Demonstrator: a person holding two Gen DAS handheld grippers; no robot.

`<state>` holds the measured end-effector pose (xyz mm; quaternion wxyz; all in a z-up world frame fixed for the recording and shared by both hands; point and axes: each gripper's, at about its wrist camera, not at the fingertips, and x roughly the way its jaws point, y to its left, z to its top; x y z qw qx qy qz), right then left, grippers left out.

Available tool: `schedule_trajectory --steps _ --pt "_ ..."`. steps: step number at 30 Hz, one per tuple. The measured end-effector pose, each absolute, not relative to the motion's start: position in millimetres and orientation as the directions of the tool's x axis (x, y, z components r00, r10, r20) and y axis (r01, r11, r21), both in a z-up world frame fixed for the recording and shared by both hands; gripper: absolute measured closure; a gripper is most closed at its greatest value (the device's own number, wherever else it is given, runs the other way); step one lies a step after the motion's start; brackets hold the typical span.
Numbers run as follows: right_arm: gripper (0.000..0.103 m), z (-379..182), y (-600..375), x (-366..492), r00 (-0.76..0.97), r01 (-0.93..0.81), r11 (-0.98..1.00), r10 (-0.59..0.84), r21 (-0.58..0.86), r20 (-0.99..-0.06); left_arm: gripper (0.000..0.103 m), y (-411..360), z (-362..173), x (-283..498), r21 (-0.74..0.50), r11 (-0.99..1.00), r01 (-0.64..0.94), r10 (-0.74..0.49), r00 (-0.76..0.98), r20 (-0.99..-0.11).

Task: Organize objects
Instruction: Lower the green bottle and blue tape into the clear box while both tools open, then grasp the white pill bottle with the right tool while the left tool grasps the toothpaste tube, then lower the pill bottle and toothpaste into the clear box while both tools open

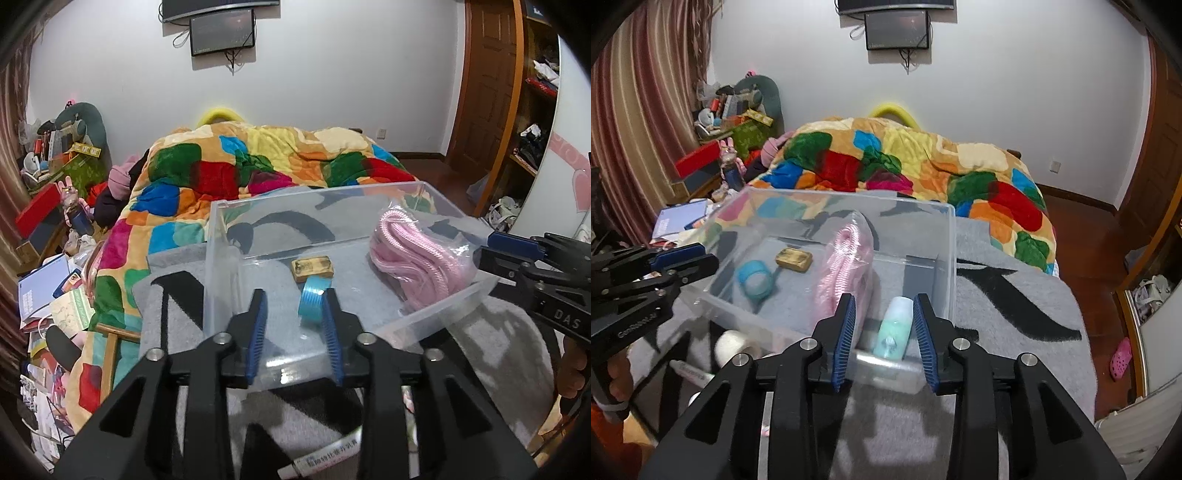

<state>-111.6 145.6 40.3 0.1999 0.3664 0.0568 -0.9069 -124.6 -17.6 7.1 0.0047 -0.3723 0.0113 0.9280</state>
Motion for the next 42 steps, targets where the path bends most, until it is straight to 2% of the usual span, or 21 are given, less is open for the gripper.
schedule_trajectory --steps 5,8,14,22,26,28,31,33,36,37,38,42 --pt "0.066 56.4 149.2 -85.8 -0.664 0.445 -0.893 -0.376 0.063 -0.646 0.05 -14.3 18.5 -103.3 0.036 -0.999 -0.029 -0.002 -0.753 -0.658" --pt "0.064 63.7 147.3 -66.9 -0.674 0.47 -0.881 -0.399 0.057 -0.622 0.044 -12.5 20.4 -90.3 0.042 -0.998 -0.044 0.006 -0.757 -0.654" --pt "0.062 59.8 141.3 -35.8 -0.641 0.526 -0.846 -0.462 0.087 -0.613 0.043 -11.0 3.5 -73.1 0.042 -0.995 -0.086 0.033 -0.724 -0.689" --pt "0.062 25.7 120.6 -15.9 -0.533 0.603 -0.79 -0.504 0.112 -0.68 0.043 -6.7 -42.4 -65.1 0.028 -0.988 -0.152 0.075 -0.631 -0.772" --pt "0.062 9.5 110.5 -12.7 -0.489 0.627 -0.77 -0.508 0.12 -0.709 0.043 -4.4 -53.6 -64.6 -0.003 -0.984 -0.18 0.113 -0.607 -0.787" --pt "0.062 4.9 108.0 -15.2 -0.481 0.625 -0.771 -0.506 0.124 -0.716 0.045 -2.9 -57.8 -64.5 0.0 -0.984 -0.18 0.11 -0.604 -0.789" --pt "0.062 -0.8 104.3 -22.0 -0.462 0.623 -0.768 -0.512 0.145 -0.724 0.057 -1.3 -57.1 -59.4 -0.001 -0.981 -0.195 0.124 -0.617 -0.778" --pt "0.062 -2.7 101.5 -26.1 -0.448 0.626 -0.763 -0.52 0.161 -0.727 0.062 -0.4 -56.9 -55.9 -0.003 -0.981 -0.195 0.126 -0.622 -0.773" --pt "0.063 -6.9 94.9 -28.7 -0.432 0.629 -0.757 -0.528 0.176 -0.731 0.079 0.2 -55.8 -50.2 -0.008 -0.981 -0.193 0.13 -0.63 -0.766" --pt "0.069 -8.0 92.7 -29.1 -0.431 0.63 -0.756 -0.53 0.177 -0.731 0.087 0.1 -55.2 -46.9 -0.016 -0.981 -0.192 0.136 -0.631 -0.764" --pt "0.075 -9.2 91.2 -29.4 -0.427 0.633 -0.753 -0.532 0.178 -0.731 0.089 -0.7 -54.8 -44.8 -0.024 -0.981 -0.192 0.142 -0.63 -0.763" --pt "0.075 -8.2 90.2 -25.0 -0.433 0.637 -0.751 -0.536 0.175 -0.724 0.089 -3.0 -53.1 -35.7 -0.034 -0.985 -0.169 0.136 -0.639 -0.757"
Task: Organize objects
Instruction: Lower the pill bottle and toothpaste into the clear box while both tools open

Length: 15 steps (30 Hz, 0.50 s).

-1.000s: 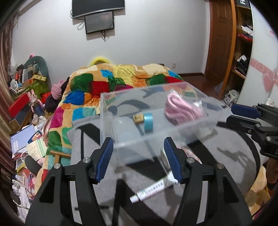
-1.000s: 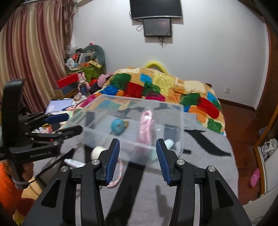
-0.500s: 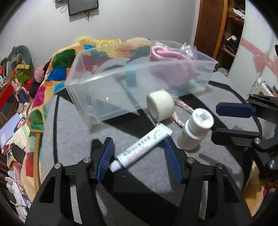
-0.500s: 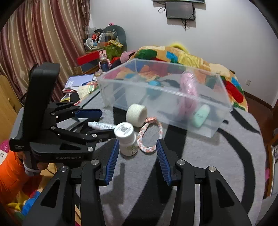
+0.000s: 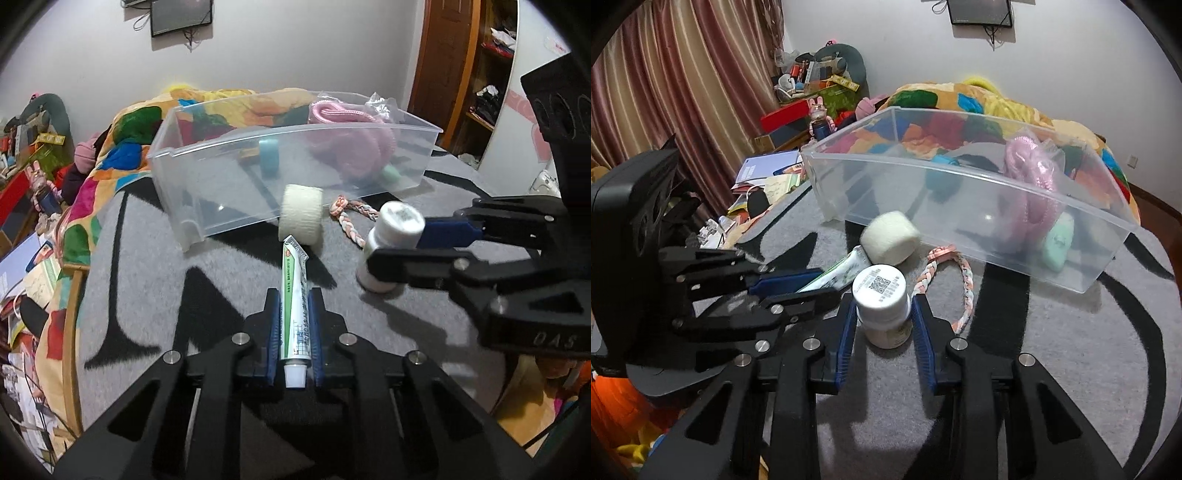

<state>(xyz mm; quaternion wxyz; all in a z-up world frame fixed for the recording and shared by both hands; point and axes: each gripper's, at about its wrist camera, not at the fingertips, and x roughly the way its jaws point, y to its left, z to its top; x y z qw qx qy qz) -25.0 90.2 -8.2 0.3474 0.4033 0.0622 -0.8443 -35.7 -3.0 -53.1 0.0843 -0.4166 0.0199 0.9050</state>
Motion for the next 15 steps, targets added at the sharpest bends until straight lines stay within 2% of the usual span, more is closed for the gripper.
schedule_trajectory --steps 15 --pt "0.075 41.7 103.8 -28.7 -0.569 0.595 -0.794 -0.526 0.126 -0.632 0.089 -23.9 9.7 -31.7 -0.081 -0.992 -0.097 0.126 -0.764 -0.633"
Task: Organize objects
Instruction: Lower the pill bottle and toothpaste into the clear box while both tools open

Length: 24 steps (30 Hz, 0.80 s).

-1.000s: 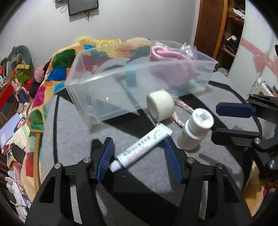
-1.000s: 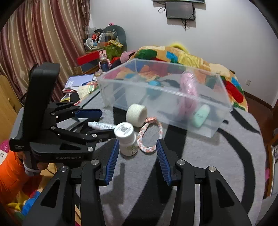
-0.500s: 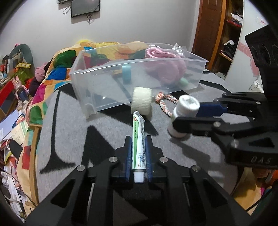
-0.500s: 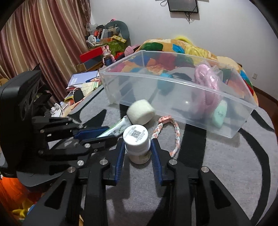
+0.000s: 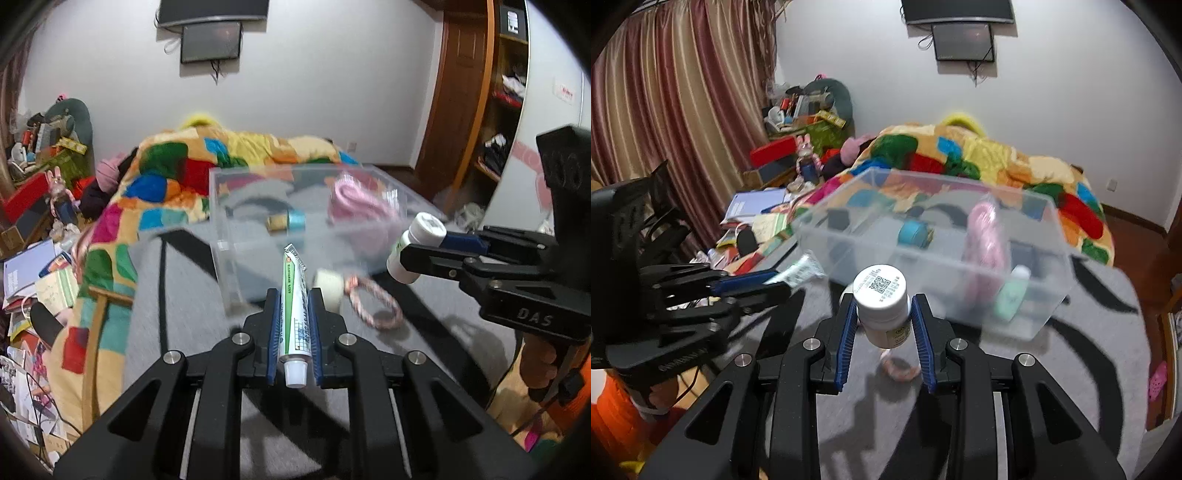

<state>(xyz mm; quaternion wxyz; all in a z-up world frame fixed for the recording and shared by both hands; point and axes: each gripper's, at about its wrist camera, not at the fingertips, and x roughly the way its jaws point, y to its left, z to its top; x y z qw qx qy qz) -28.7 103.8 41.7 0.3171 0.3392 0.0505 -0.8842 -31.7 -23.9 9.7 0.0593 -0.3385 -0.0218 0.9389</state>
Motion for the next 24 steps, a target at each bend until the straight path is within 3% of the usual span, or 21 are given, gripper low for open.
schedule_trajectory --steps 13,24 --pt "0.075 72.9 94.6 -69.9 -0.67 0.523 -0.849 -0.467 0.08 -0.578 0.089 -35.4 40.3 -77.9 -0.085 -0.995 -0.055 0.094 -0.801 -0.592" --pt "0.075 46.2 80.6 -113.3 -0.624 0.474 -0.877 -0.397 0.077 -0.673 0.089 -49.9 19.2 -122.6 -0.111 -0.994 -0.009 0.08 -0.751 -0.655"
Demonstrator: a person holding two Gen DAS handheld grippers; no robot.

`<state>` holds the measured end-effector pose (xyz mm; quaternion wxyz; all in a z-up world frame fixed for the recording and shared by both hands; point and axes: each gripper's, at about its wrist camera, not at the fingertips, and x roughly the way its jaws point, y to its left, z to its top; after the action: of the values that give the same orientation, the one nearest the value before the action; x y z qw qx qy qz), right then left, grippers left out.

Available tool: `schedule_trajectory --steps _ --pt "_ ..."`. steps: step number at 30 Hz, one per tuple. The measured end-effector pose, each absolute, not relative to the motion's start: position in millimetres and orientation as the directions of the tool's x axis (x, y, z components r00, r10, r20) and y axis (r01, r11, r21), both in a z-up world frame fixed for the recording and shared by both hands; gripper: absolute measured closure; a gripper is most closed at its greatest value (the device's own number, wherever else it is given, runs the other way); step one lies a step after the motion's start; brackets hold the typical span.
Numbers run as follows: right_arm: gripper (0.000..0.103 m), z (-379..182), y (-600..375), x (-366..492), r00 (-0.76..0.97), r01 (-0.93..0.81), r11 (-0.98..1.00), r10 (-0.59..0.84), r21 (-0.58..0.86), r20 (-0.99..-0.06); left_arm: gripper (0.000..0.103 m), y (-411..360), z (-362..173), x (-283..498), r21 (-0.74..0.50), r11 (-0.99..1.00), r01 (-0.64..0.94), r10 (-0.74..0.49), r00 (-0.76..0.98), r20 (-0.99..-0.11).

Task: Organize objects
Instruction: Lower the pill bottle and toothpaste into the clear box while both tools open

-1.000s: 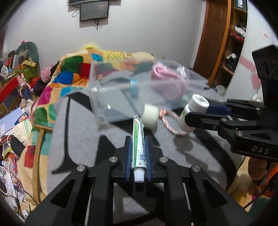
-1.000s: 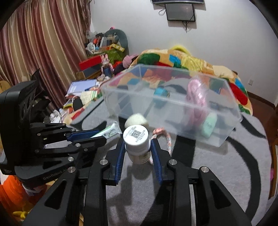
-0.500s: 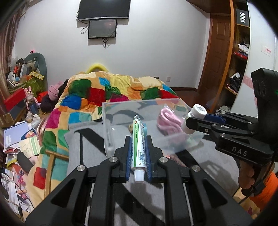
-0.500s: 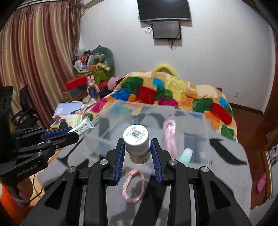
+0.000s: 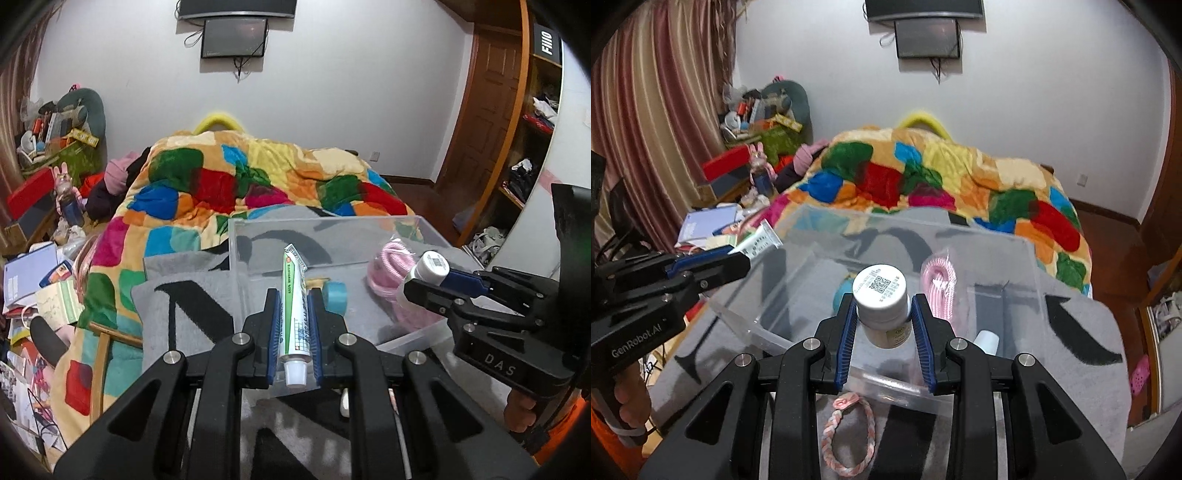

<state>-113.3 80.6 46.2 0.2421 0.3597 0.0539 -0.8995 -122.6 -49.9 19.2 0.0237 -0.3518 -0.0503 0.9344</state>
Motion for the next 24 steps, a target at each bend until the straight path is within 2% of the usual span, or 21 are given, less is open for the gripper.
schedule_trajectory --steps 9,19,24 --pt "0.075 29.1 67.0 -117.5 -0.607 0.482 -0.876 -0.36 0.032 -0.708 0.089 -43.4 4.3 -137.5 -0.113 -0.993 -0.03 0.101 -0.709 -0.697" --pt "0.074 36.4 67.5 -108.1 -0.596 0.508 -0.86 -0.393 0.051 -0.7 0.089 -38.0 17.9 -119.8 -0.102 -0.994 -0.045 0.102 -0.738 -0.667" --pt "0.069 45.6 73.0 -91.6 -0.609 0.526 -0.849 -0.413 0.044 -0.677 0.088 -36.8 23.5 -109.7 -0.09 -0.995 -0.053 0.099 -0.75 -0.654"
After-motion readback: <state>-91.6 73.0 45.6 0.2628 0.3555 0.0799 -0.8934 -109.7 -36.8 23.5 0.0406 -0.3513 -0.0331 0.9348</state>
